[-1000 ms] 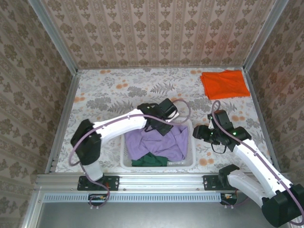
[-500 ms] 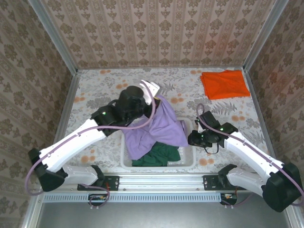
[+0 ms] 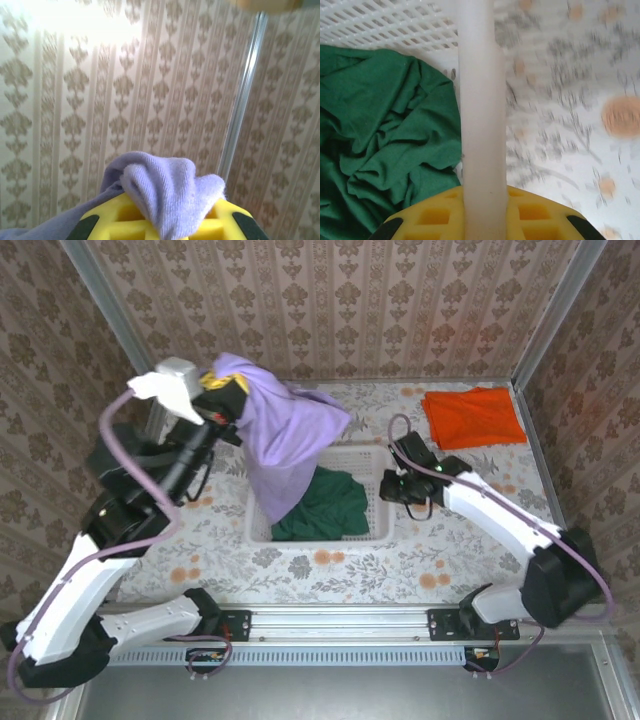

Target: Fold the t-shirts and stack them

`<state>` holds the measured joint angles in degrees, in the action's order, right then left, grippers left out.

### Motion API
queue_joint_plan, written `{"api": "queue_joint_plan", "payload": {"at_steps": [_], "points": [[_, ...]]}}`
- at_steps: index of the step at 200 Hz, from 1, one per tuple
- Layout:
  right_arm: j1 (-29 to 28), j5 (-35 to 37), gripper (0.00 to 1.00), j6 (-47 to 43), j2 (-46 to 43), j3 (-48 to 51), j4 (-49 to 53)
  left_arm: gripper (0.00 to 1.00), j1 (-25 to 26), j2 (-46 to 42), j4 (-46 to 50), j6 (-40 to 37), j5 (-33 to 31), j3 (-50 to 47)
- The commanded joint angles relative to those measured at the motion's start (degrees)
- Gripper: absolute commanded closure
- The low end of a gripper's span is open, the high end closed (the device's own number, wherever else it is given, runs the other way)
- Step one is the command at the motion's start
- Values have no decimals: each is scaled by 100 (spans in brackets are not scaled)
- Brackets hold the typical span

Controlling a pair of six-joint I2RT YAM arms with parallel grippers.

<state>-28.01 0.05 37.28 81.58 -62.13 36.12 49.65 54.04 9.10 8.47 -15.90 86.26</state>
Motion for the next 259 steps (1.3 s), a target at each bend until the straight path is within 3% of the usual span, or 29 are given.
{"api": "queue_joint_plan", "payload": {"at_steps": [1,69,116,143,154,173,186,202,220,259], "points": [[2,723,100,12,814,-873,-474,100,-44,-64,-433,-263,-102,534],[-124,865,100,941,3231,-3372,-888,100,-56,-205,-664,-425,-113,1249],[-727,784,88,2721,4580,-4781,-1151,100,-52,-101,-559,-696,-657,1455],[-1152,956,82,3301,5415,-6063,-777,100,-61,-29,-539,-765,-845,1453],[-1315,1021,75,3500,5688,-6474,-694,100,-61,-13,-511,-774,-941,1435],[-1461,665,42,3688,6153,-7099,-823,100,-73,-21,-538,-763,-1065,1325],[-1463,265,34,3491,6435,-7691,-689,100,-99,-42,-567,-745,-1179,1217],[-1455,57,23,2940,6401,-7982,-564,100,-164,-38,-529,-680,-1347,1087],[-1395,21,18,2278,5946,-7762,-267,100,-337,-57,-408,-457,-1433,961],[-829,-98,18,1810,4085,-5535,-1035,100,-1081,11,-137,655,-1026,670]]}}
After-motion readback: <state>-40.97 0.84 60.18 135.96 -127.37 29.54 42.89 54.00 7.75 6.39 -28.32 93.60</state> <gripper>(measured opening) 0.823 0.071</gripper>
